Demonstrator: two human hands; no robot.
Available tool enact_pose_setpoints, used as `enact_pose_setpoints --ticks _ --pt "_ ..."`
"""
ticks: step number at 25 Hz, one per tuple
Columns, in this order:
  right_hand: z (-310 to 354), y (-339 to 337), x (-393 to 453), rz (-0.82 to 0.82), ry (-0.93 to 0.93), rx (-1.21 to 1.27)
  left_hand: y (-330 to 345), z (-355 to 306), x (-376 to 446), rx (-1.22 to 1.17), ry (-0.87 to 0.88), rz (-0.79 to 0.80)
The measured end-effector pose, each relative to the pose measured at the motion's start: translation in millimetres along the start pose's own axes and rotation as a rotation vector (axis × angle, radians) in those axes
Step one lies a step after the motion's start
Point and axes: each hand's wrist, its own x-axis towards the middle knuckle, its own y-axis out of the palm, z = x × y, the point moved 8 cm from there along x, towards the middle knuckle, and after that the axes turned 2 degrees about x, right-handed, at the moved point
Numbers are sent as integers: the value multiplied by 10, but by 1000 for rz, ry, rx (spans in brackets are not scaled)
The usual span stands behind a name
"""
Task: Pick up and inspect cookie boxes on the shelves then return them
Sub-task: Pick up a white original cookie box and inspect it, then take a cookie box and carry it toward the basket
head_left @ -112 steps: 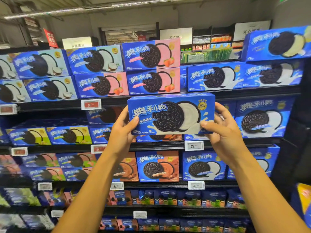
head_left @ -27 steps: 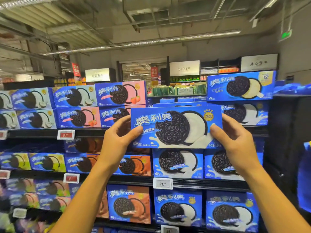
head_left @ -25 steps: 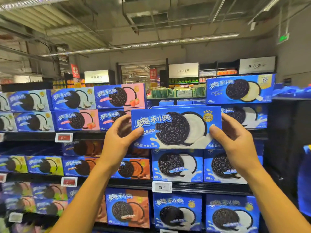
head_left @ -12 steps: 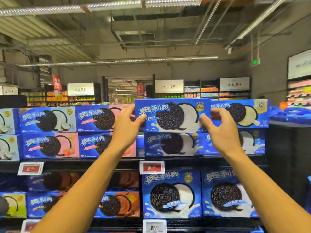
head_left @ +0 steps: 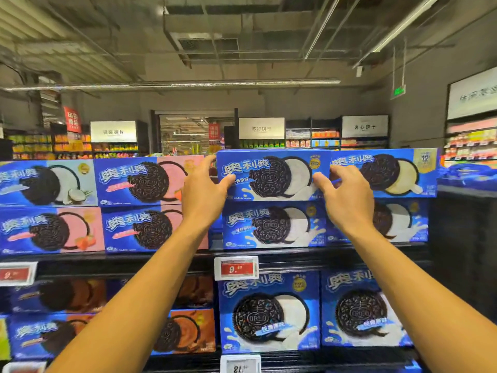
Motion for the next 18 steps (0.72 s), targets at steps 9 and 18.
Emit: enact_pose_setpoints --ticks 9,18 --pt "7 36 6 -72 -12 -29 111 -9 -74 32 -20 120" --pt "-33 55 16 27 24 -51 167 -110 -193 82 53 114"
